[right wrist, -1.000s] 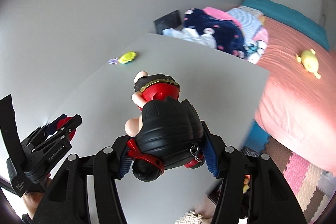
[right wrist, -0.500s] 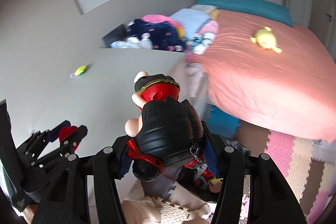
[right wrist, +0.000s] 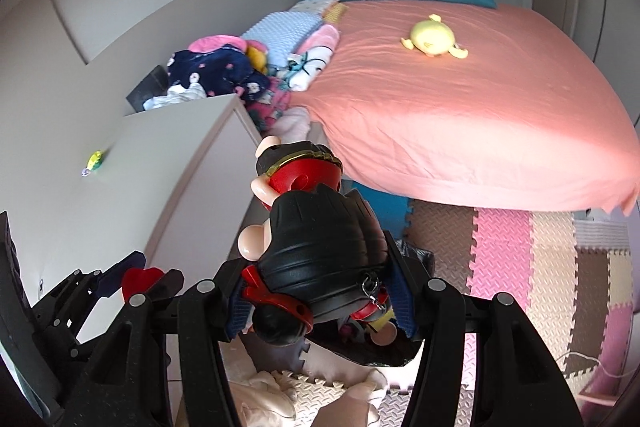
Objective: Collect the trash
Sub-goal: 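Carry heart and doll over the bin and release both, then move both open grippers back over the desk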
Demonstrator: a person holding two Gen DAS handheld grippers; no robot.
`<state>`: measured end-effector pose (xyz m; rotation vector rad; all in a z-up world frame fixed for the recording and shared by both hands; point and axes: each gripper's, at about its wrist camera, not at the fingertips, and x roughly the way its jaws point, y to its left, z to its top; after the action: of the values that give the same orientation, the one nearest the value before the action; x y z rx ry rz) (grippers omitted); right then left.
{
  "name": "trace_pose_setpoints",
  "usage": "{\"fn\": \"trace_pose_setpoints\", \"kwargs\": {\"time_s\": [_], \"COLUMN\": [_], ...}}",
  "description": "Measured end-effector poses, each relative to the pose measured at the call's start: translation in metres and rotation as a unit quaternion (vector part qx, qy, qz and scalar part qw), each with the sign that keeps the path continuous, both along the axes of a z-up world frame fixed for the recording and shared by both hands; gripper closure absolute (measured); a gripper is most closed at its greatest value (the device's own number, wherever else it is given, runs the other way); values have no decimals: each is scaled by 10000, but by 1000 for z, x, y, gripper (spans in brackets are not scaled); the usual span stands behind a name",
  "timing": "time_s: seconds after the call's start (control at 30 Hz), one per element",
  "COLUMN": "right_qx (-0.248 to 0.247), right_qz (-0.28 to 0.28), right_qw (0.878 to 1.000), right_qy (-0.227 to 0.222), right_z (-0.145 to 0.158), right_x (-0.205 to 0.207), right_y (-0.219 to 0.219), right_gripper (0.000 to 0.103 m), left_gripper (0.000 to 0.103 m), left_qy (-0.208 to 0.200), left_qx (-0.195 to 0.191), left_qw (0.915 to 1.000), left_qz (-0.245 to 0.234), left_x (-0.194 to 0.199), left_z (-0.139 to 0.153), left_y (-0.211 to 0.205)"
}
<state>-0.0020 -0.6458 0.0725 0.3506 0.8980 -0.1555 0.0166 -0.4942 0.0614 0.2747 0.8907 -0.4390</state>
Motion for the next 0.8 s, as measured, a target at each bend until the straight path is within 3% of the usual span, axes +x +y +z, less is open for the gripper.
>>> {"fn": "trace_pose_setpoints", "kwargs": {"time_s": [0.2, 0.27, 0.3, 0.33, 0.4, 0.8], "right_qx": [61, 226, 243, 241, 298, 273], "right_qz": [-8, -75, -195, -403, -577, -522], "right_qw": [9998, 9993, 9991, 9987, 9979, 9982], "right_qy": [173, 289, 271, 176, 52, -58], "right_z": [-13, -18, -18, -17, -17, -14], "right_x": [9, 13, 13, 11, 10, 18], "right_y": [-6, -8, -11, -14, -17, -6], "right_gripper": [45, 41, 18, 3, 3, 3], "left_gripper": [55, 13, 6, 6, 6, 6], "left_qy": [208, 301, 102, -94, -292, -53], "left_qx": [32, 148, 225, 320, 442, 95], "left_qw": [9997, 9993, 9997, 9994, 9982, 9983], "left_qz": [-107, -149, -34, 80, 291, 574], "left_x": [5, 8, 8, 7, 8, 26], "left_z": [-12, -16, -15, -13, -11, -9], "left_y": [-12, -15, -13, -11, -7, 23]}}
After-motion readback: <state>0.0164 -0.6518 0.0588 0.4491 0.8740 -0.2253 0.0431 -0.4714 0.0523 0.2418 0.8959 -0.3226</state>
